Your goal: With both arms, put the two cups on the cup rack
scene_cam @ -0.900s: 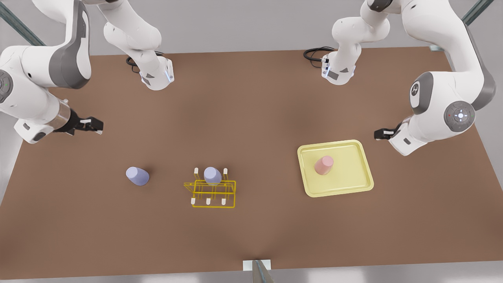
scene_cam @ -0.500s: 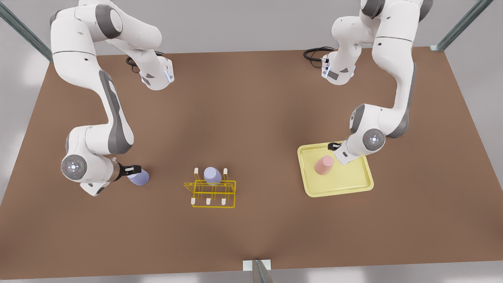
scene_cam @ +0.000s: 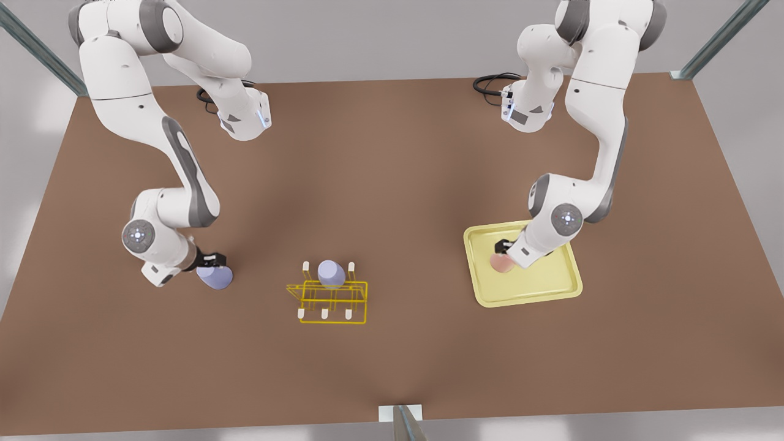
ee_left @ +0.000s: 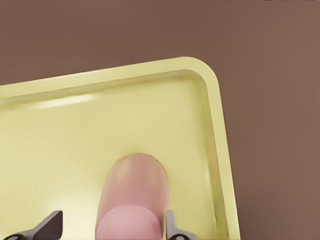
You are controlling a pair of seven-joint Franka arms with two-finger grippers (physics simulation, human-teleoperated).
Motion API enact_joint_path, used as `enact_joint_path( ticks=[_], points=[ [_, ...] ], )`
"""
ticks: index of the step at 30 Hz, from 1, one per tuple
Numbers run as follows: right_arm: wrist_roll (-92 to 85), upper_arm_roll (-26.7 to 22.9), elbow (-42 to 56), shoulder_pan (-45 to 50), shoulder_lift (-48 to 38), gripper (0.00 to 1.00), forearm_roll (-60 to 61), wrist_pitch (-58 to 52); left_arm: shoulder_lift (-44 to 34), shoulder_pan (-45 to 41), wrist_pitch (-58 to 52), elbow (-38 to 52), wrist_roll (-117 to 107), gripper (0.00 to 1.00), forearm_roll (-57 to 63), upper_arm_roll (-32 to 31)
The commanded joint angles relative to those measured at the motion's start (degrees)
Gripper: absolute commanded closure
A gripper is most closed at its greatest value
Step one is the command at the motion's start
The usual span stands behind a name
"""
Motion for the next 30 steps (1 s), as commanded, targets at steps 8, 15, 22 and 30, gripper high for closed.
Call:
enact_joint_path(
  ticks=[8,15,22,30],
  points=[
    [0.69,-0.18,-0.3,-0.53,3.64,0.0,0.05,4.66,2.11,-0.32,2.79,-0.22,-4.28,0.0,-0.08,0.14],
    [0.69,-0.18,-0.48,-0.53,4.7,0.0,0.05,4.57,1.41,-1.37,5.52,-2.86,-4.37,0.0,-0.17,0.14],
    [0.61,-0.18,-0.3,-0.44,5.05,0.05,0.05,4.66,3.43,-1.46,7.36,-2.77,-4.37,0.0,-0.17,0.14],
    [0.43,-0.18,0.4,-0.53,5.05,0.14,-0.04,4.48,4.22,-1.9,7.36,-2.68,-4.45,0.1,-0.17,0.14]
  ],
)
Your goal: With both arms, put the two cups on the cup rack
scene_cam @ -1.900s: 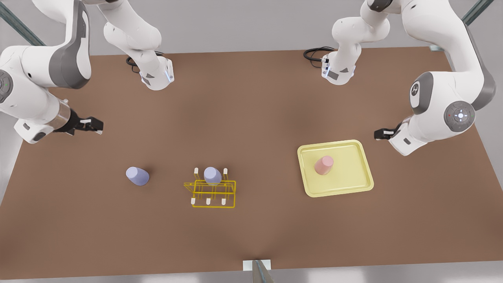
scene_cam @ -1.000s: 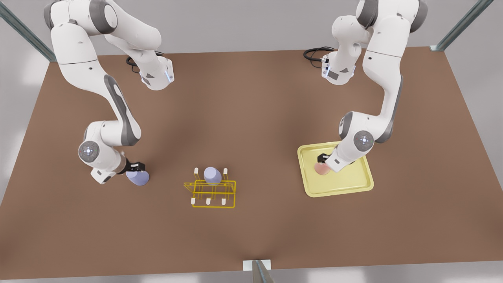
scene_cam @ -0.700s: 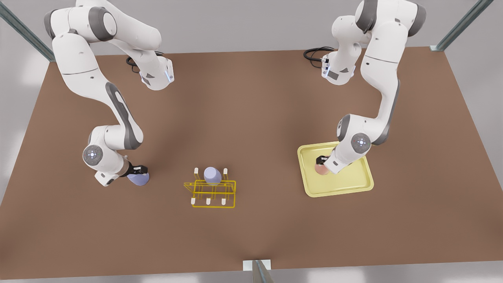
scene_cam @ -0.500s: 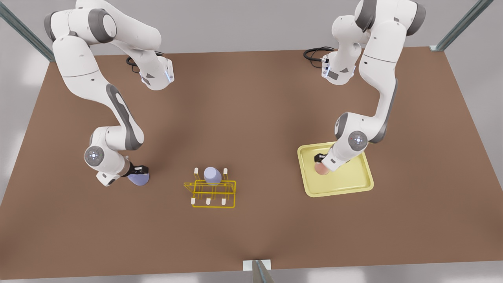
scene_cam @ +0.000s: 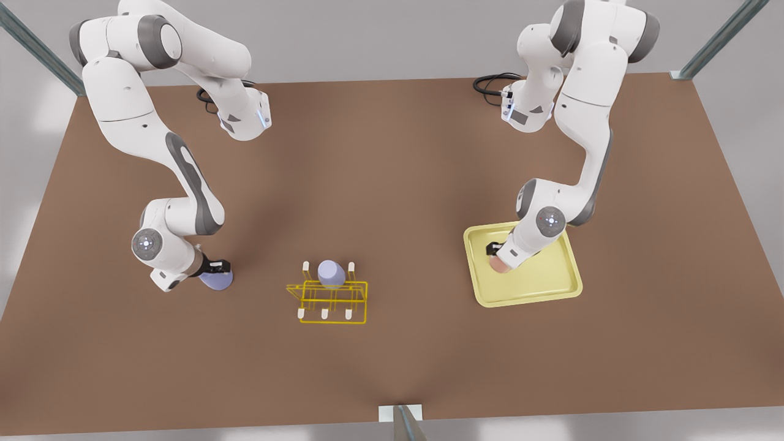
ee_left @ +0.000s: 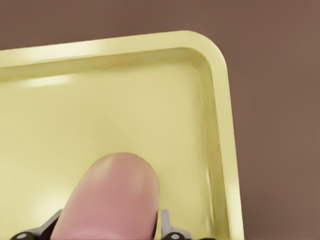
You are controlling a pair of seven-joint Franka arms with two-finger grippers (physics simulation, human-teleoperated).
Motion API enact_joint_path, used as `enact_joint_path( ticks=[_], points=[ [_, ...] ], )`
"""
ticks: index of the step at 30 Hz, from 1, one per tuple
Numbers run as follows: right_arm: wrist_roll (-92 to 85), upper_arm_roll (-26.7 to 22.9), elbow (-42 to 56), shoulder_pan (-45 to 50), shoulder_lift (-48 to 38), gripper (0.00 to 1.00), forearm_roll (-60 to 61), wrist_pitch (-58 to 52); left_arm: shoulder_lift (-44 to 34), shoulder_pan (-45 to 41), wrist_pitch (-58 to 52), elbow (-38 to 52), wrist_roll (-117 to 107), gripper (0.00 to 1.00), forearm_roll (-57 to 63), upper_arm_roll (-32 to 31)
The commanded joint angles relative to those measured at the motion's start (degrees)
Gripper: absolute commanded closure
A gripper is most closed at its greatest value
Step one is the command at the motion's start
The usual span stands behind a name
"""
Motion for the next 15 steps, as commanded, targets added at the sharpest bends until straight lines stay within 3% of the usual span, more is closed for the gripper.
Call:
enact_joint_path(
  ticks=[1,6,15],
  points=[
    [-0.36,0.05,0.59,0.0,-0.05,0.14,0.01,-0.58,0.29,-0.06,0.29,-0.03,-1.13,0.1,0.11,0.0],
    [0.26,0.76,1.73,0.35,-1.1,0.14,0.36,-1.29,-0.15,-0.14,0.29,-0.03,-1.13,0.11,0.11,0.0],
    [0.35,12.09,5.42,0.26,-6.55,0.14,1.06,-1.2,-1.82,0.91,-0.32,-0.03,-3.06,0.11,0.11,-0.18]
  ],
)
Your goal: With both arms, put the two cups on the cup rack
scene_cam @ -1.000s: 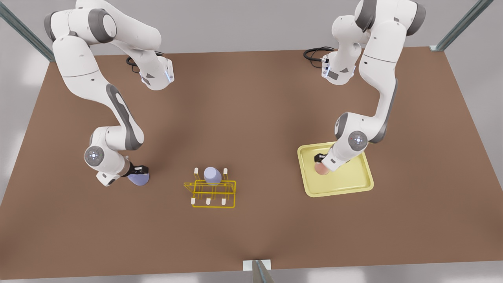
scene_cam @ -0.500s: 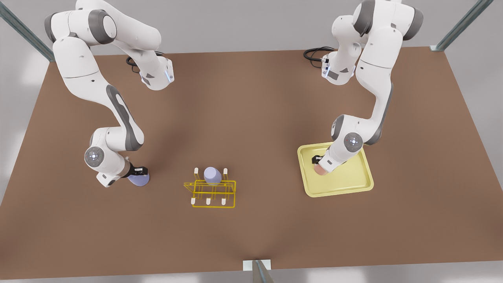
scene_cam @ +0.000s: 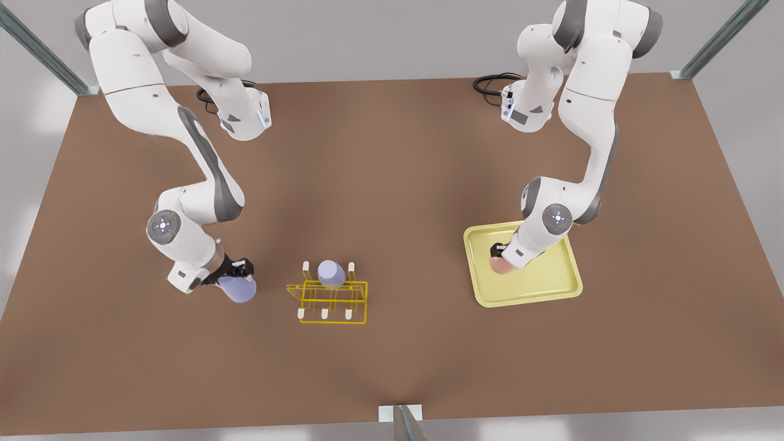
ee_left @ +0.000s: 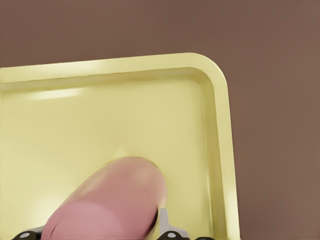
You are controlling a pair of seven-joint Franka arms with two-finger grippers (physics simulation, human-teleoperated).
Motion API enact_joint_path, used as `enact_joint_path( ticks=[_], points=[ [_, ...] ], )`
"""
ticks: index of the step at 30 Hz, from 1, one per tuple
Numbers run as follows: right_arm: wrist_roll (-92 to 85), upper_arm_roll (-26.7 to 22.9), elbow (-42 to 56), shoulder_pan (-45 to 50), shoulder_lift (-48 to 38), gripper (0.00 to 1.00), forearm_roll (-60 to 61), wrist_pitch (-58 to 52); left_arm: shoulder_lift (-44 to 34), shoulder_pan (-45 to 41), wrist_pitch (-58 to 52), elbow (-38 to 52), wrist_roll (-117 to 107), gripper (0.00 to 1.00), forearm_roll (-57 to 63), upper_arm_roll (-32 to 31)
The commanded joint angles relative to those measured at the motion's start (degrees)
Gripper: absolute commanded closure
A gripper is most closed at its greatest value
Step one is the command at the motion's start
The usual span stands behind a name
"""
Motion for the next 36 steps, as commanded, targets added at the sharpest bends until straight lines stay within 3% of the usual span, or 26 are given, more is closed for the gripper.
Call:
enact_joint_path(
  ticks=[1,6,11,23,25,27,29,33,36],
  points=[
    [-0.28,2.23,1.06,-0.13,-0.86,0.14,1.21,-0.13,0.03,0.01,-0.16,0.02,-2.16,0.11,0.13,-0.01],
    [-0.64,6.28,6.51,-0.04,-1.39,0.14,1.39,-0.22,0.91,-0.26,0.36,0.2,-2.07,0.1,0.21,-0.01],
    [-0.9,7.34,13.45,0.57,2.56,0.14,1.3,-0.22,1.61,-0.35,0.45,0.46,-2.16,0.11,0.3,-0.01],
    [-2.74,10.41,14.6,0.57,6.96,0.14,1.39,-0.22,0.2,0.27,-0.77,1.16,-6.63,0.15,0.21,-2.29],
    [-2.75,10.41,14.69,0.75,7.57,0.14,1.39,0.22,-0.15,0.27,-10.62,6.87,-7.78,0.15,0.3,-2.99],
    [-2.66,10.41,14.86,0.92,8.01,0.14,1.3,0.4,0.12,0.01,-13.34,10.39,-8.83,0.15,0.13,-3.43],
    [-2.83,10.41,15.12,0.92,8.45,0.14,1.3,0.4,1.25,-0.52,-23.62,20.4,-13.13,0.15,0.04,-3.96],
    [-3.1,10.5,16.09,1.63,10.56,0.14,1.04,0.84,9.16,-0.52,-24.42,34.99,-27.63,0.15,-1.54,-9.58],
    [-3.62,10.5,17.41,2.42,12.41,0.14,0.78,1.28,17.51,-2.45,-26.79,49.76,-33.71,0.15,-1.54,-10.46]
  ],
)
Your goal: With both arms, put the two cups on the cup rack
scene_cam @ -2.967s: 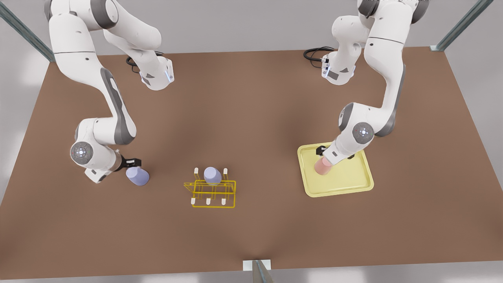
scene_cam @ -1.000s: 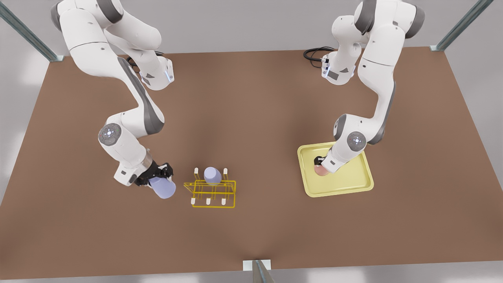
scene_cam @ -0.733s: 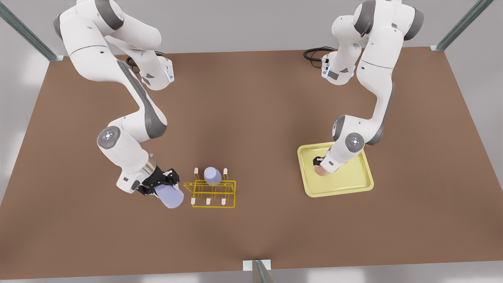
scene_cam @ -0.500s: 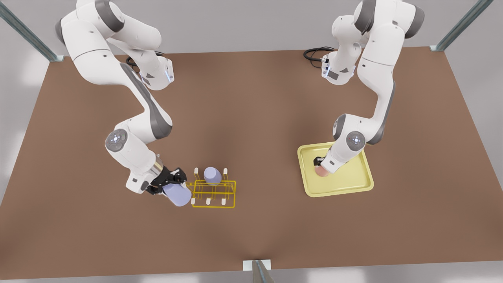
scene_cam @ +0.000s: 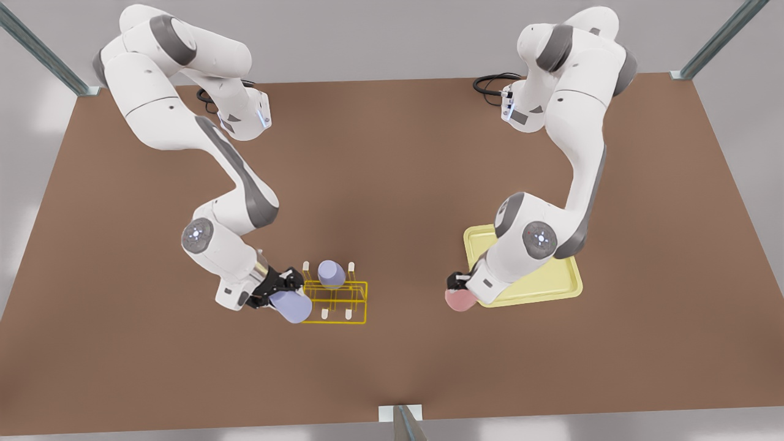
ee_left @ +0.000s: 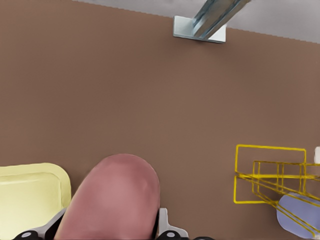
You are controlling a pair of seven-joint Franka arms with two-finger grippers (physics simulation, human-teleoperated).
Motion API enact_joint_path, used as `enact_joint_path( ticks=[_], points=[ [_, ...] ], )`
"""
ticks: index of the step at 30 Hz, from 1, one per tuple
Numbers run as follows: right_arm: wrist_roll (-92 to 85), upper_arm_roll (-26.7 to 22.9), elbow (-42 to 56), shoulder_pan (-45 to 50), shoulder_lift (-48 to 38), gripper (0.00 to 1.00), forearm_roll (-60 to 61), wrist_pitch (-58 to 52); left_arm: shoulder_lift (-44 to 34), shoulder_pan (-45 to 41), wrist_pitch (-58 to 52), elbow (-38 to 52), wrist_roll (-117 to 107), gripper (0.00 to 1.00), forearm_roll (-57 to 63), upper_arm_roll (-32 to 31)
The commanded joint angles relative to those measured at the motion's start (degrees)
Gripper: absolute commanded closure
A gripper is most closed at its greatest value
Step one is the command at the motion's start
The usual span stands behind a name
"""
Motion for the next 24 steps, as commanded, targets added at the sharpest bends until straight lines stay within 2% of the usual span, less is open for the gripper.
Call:
enact_joint_path(
  ticks=[1,2,5,12,14,22,24],
  points=[
    [-1.79,0.03,0.38,0.16,0.53,0.14,-0.17,0.49,4.81,-1.24,-5.4,7.56,-22.18,0.15,-0.38,-0.26],
    [-1.79,-0.06,0.38,0.16,0.53,0.14,-0.17,0.49,7.71,-2.21,-4.78,12.22,-22.62,0.15,-0.29,-0.17],
    [-1.7,-0.06,0.47,0.43,1.14,0.14,-0.17,0.67,8.5,-5.02,5.68,13.72,-29.65,0.15,-0.38,-0.78],
    [-1.61,-0.06,1.79,0.51,3.43,0.14,-0.26,0.93,15.62,-8.97,22.11,18.11,-32.38,0.15,-3.28,-2.81],
    [-1.52,-0.06,1.79,0.6,3.51,0.0,-0.17,0.84,16.94,-10.47,25.28,18.82,-32.38,0.14,-3.28,-2.81],
    [-1.7,0.03,3.99,0.51,3.34,0.0,-0.17,-0.12,19.75,-15.57,26.33,21.63,-33.17,0.14,-3.28,-2.28],
    [-1.7,0.03,8.11,0.43,3.07,0.0,-0.08,-4.68,21.16,-16.97,26.6,23.39,-33.17,0.14,-3.28,-1.4]
  ],
)
